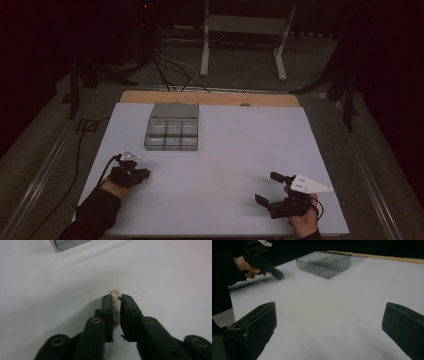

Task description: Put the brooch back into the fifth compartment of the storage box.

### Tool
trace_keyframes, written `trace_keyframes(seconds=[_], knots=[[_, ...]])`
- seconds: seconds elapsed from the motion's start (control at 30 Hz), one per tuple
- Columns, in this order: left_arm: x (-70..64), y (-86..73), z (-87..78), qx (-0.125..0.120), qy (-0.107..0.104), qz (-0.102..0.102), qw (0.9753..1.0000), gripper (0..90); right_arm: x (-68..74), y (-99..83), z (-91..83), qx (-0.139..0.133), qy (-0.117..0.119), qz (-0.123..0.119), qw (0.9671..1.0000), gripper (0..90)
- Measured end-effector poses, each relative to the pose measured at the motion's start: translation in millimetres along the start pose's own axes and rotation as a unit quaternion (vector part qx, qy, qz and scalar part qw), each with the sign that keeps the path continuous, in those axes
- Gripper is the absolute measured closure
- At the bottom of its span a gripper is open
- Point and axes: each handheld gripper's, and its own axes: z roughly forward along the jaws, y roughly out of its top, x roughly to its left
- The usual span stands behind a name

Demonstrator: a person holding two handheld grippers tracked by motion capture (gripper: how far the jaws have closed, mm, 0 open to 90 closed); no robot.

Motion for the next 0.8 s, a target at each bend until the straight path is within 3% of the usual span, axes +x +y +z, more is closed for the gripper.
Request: trace_keyframes(seconds=[0.53, 0.8], knots=[[-0.6, 0.7, -1.4, -0.003, 0.009, 0.015, 0.9998, 87.7, -0.5, 0.0, -0.6, -0.001, -0.003, 0.0, 1.0, 0.0], [-1.9, 1.7, -4.5, -0.01, 0.004, 0.023, 0.9997, 87.7, -0.5, 0.0, -0.6, -0.001, -0.003, 0.0, 1.0, 0.0]])
